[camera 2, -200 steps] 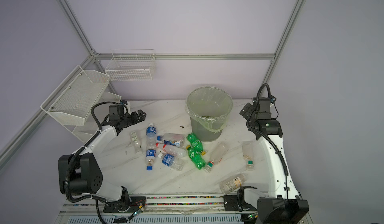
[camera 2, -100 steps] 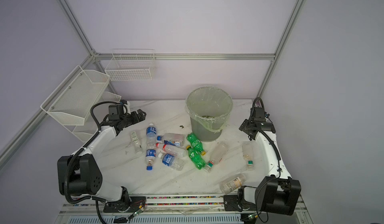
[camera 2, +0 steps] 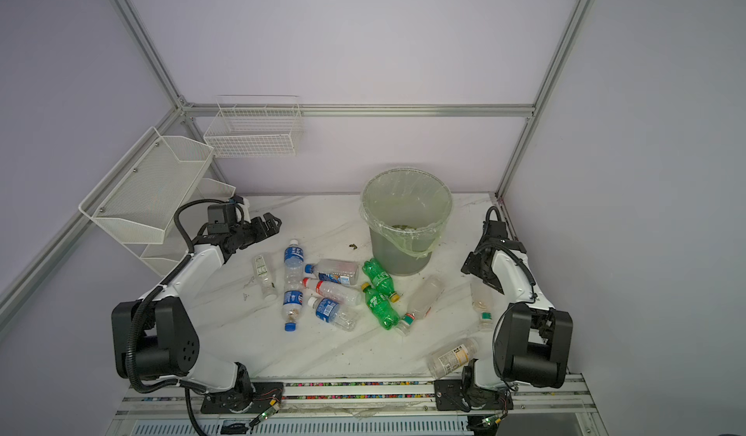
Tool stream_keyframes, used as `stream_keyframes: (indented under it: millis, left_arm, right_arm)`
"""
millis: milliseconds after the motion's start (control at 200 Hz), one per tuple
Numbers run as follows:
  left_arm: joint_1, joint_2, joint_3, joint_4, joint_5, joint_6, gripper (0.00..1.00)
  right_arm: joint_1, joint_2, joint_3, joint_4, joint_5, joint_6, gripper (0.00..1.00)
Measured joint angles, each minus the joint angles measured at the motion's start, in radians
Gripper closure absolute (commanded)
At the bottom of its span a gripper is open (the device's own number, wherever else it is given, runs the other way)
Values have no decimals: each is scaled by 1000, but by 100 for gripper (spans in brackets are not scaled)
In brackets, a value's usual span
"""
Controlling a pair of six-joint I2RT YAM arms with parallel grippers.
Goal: Throw the plastic bottles in the bin
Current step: Pick up the plastic bottle from the middle-right of the table.
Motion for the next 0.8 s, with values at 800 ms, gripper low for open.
stream_keyframes:
  millis: [800]
  left_arm:
    - [19, 6, 0, -2, 28, -21, 0]
  right_arm:
    - [-2, 109, -74, 87, -21, -6, 26]
